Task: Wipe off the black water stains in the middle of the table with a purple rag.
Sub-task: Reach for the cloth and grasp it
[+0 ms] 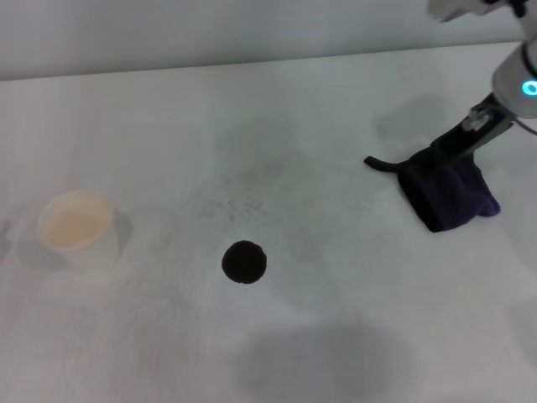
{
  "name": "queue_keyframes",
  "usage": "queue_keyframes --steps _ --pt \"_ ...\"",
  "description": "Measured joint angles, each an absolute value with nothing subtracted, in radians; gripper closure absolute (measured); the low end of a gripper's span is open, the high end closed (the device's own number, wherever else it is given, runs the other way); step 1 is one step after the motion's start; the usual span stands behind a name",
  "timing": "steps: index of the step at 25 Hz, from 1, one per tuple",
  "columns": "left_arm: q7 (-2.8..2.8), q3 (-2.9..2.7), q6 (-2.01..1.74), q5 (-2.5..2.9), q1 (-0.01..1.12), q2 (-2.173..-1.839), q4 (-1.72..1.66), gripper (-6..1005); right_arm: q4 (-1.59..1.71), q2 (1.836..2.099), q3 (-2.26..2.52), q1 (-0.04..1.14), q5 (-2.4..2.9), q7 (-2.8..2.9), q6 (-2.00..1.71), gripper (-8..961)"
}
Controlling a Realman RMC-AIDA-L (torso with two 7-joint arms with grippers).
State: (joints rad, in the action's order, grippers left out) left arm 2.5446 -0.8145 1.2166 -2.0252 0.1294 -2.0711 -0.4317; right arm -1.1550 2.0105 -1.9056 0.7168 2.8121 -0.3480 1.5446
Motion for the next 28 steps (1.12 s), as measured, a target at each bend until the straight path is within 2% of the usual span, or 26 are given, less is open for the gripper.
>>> queue_keyframes --steps 17,28 --pt "2.546 -0.815 1.224 -2.023 0.14 -2.072 -0.434 113 -0.895 2.007 -1.831 0.784 2.902 -0.328 1.409 189" --pt "2.561 -0.816 1.227 -2.022 0.144 -2.073 -0.429 113 -0.852 2.002 -1.836 0.78 2.914 -0.331 1.355 193"
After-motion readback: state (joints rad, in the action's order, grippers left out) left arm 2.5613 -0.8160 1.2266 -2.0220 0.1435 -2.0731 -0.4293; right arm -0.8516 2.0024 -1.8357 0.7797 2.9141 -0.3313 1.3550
